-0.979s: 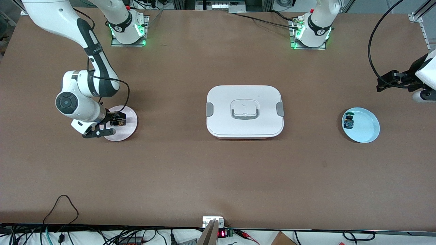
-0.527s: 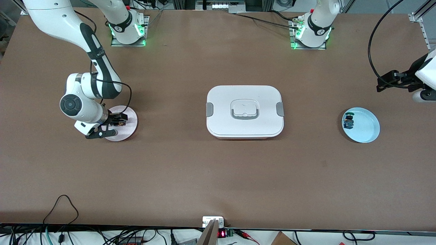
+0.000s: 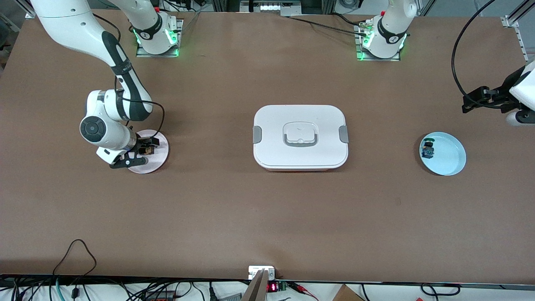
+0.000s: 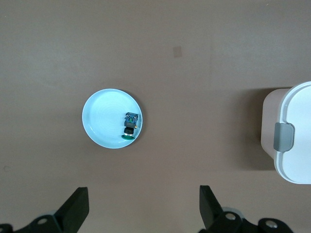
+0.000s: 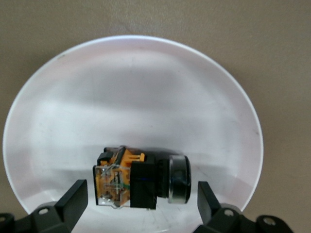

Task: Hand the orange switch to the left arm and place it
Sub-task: 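Lower the right gripper and close it on the orange switch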

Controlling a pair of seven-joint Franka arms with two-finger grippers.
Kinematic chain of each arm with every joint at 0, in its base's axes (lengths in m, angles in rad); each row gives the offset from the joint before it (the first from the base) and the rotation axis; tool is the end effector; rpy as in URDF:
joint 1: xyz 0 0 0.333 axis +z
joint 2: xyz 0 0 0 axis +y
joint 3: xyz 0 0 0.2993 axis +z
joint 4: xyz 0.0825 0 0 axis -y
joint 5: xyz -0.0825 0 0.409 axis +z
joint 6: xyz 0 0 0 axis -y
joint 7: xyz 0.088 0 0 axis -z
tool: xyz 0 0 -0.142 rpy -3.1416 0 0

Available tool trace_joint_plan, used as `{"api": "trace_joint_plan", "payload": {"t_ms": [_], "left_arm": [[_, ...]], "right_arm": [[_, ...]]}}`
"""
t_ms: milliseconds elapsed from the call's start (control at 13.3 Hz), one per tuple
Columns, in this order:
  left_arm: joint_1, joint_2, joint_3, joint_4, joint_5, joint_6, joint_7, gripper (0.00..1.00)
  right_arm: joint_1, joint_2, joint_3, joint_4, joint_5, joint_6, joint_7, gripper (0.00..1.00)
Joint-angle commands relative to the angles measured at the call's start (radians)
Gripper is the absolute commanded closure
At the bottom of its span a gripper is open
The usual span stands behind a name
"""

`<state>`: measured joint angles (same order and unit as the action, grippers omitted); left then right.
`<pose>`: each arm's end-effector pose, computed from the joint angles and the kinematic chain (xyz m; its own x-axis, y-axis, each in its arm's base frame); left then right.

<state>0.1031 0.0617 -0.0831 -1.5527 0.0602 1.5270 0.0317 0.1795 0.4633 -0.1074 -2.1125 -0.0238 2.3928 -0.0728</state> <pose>0.5879 0.0217 0.5424 0.9960 -0.0094 -0.0887 -0.0141 -0.9985 -0.0522 0.5567 0.0349 0.1088 0.9693 0.1626 -0.1844 0.1740 -0.9836 0.0474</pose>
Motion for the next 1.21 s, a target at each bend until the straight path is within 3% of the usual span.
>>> {"api": "trace_joint_plan", "payload": {"t_ms": [0,452,753,1130], "left_arm": [[0.000,0.013,-0.001,0.029,0.013,-0.011,0.022,0.00],[-0.002,0.013,-0.001,0.029,0.013,-0.011,0.022,0.00],[-0.002,0.015,-0.001,0.029,0.013,-0.011,0.022,0.00],[-0.002,0.013,-0.001,0.029,0.013,-0.011,0.022,0.00]], "right_arm": [[0.003,-0.008,0.002,-0.017,0.005,0.020,-0.002,0.04],[-0.002,-0.008,0.002,-0.011,0.007,0.019,-0.002,0.71],[-0.005,-0.031,0.002,0.015,0.005,0.003,-0.005,0.86],[-0.003,-0.118,0.003,0.101,0.005,-0.130,-0.007,0.87]]}}
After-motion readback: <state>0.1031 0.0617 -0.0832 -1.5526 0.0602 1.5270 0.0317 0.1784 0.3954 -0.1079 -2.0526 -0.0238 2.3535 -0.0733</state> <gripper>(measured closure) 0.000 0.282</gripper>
